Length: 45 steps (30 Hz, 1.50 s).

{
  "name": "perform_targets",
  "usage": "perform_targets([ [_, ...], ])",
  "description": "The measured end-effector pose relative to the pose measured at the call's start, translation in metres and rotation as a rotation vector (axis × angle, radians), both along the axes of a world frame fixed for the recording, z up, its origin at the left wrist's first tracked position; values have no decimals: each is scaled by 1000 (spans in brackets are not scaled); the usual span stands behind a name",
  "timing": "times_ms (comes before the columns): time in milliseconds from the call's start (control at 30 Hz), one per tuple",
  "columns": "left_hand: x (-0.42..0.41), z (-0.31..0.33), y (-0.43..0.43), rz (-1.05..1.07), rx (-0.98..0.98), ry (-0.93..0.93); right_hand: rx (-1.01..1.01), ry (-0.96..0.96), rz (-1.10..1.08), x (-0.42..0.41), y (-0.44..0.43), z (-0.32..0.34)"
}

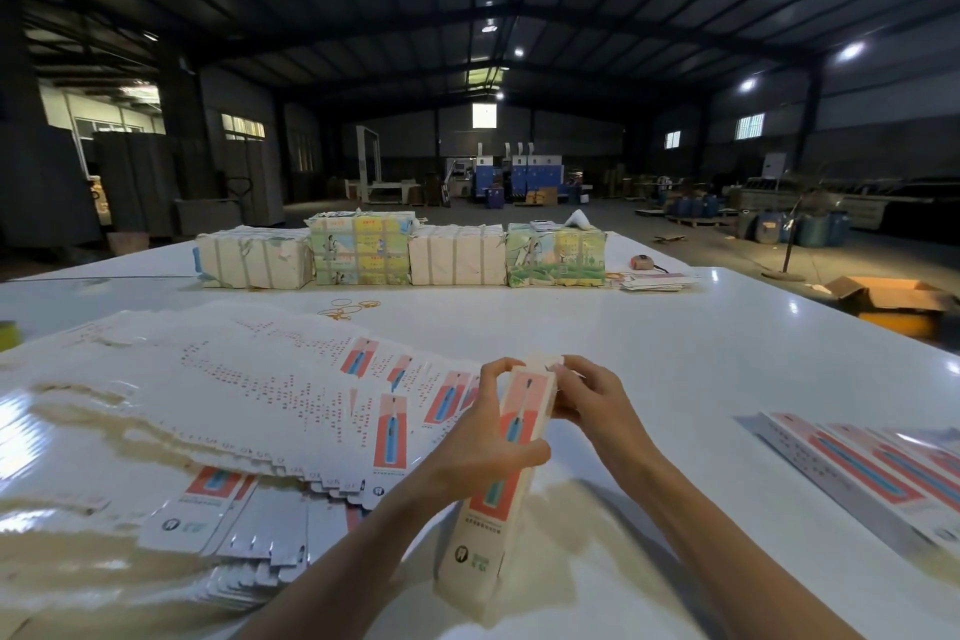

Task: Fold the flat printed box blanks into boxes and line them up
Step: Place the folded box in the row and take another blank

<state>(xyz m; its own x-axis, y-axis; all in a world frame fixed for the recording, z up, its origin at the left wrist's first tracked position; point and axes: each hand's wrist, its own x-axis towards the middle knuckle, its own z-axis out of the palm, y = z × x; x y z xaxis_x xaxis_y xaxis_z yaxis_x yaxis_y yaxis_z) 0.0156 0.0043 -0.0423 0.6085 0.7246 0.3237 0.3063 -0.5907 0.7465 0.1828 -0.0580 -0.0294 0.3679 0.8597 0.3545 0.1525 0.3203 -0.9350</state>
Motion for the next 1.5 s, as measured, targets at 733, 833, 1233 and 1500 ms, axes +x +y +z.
perform_targets([
  [733,-9,9,-1,2,-74,50,83,-261,-69,7,-2,1],
  [833,-9,7,-5,26,-12,83,20,-86,-5,2,-1,5],
  [1233,-4,5,-9,42,146,135,-126,279,90,8,-4,8],
  [1500,-7,3,-4,-24,175,155,-203,482,152,8,-6,12],
])
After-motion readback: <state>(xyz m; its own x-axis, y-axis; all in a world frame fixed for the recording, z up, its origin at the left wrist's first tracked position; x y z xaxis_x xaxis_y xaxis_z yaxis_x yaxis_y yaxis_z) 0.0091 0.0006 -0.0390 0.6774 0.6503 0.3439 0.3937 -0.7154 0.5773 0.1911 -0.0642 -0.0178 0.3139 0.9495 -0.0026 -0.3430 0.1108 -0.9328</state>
